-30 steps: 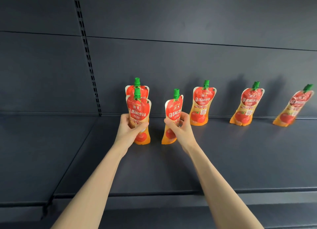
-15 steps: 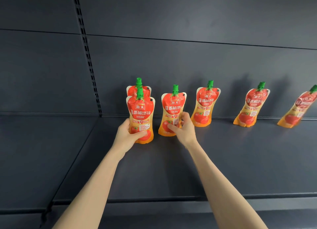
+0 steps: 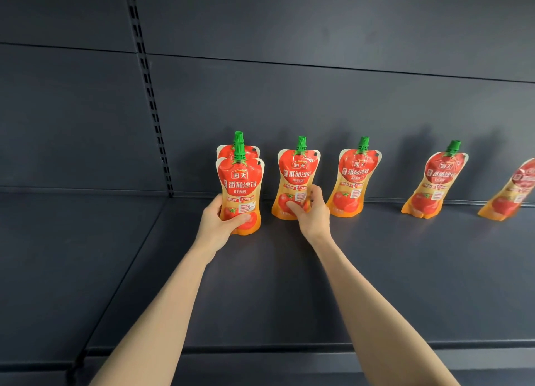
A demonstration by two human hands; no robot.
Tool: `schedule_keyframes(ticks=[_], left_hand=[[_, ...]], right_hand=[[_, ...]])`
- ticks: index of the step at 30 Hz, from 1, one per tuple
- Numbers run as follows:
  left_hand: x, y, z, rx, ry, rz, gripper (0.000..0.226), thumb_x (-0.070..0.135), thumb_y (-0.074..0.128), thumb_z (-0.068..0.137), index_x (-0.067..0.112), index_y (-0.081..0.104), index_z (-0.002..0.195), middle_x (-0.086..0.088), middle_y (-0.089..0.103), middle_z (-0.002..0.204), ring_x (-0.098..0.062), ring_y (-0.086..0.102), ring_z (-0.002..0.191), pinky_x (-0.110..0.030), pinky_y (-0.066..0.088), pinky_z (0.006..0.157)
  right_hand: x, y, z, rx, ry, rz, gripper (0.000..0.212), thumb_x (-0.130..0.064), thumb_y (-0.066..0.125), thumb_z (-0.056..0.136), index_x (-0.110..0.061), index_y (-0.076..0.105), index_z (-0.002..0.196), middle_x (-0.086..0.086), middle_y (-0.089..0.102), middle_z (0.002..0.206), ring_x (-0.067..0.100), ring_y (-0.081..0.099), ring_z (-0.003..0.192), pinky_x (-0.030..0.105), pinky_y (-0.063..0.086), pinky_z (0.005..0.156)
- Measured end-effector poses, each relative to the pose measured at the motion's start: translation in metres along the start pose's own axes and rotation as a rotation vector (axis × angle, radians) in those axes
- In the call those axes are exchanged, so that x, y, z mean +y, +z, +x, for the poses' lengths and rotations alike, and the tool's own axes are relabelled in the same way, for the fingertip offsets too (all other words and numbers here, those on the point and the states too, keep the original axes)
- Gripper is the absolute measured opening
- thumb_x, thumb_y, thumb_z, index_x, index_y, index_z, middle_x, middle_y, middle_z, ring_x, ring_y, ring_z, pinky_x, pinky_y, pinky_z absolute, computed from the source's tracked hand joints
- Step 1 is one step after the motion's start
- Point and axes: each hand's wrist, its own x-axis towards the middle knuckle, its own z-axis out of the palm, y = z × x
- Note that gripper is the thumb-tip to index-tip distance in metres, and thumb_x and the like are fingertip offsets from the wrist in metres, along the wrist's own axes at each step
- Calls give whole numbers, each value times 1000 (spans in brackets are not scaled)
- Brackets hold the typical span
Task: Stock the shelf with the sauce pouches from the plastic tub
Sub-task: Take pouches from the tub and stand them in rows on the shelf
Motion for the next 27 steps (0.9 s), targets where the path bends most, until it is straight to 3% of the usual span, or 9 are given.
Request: schedule_keyframes(ticks=[4, 8, 14, 19, 27], left_hand=[[-1, -1, 1, 11, 7, 19, 53, 22, 77, 75, 24, 53, 122, 2, 62, 119, -17, 59, 109, -41, 52, 90], [-1, -1, 2, 21, 9, 43, 56, 22, 77, 76, 17, 51, 127, -1, 62, 121, -19, 59, 111, -46, 51, 93], [-3, 0, 1, 68, 24, 84, 53, 24, 76, 77, 18, 50, 123, -1, 61, 119, -18, 59, 108, -40, 52, 90], [-4, 0, 1, 55, 39, 117, 51, 26, 74, 79, 19, 48, 123, 2, 60, 119, -15, 57, 107, -34, 50, 88], [-3, 0, 1, 47, 14, 117, 56, 26, 74, 79, 18, 46, 128, 0, 58, 123, -17, 57, 110, -40, 50, 93]], right_hand=[[3, 2, -1, -2, -3, -37, 54, -24, 67, 87, -15, 40, 132, 4, 58, 129, 21, 56, 118, 39, 48, 99], [5, 3, 1, -7, 9, -52, 54, -25, 66, 88, -16, 39, 134, 3, 57, 129, 21, 55, 119, 39, 48, 99], [8, 5, 4, -16, 23, -109, 56, -30, 64, 89, -17, 36, 136, 5, 55, 132, 26, 50, 124, 48, 46, 101], [9, 7, 6, -20, 47, -141, 57, -34, 62, 89, -20, 34, 137, 3, 53, 135, 26, 49, 125, 49, 46, 101], [9, 8, 6, -20, 62, -181, 56, -39, 60, 90, -21, 33, 135, 2, 53, 134, 25, 49, 124, 48, 47, 99]])
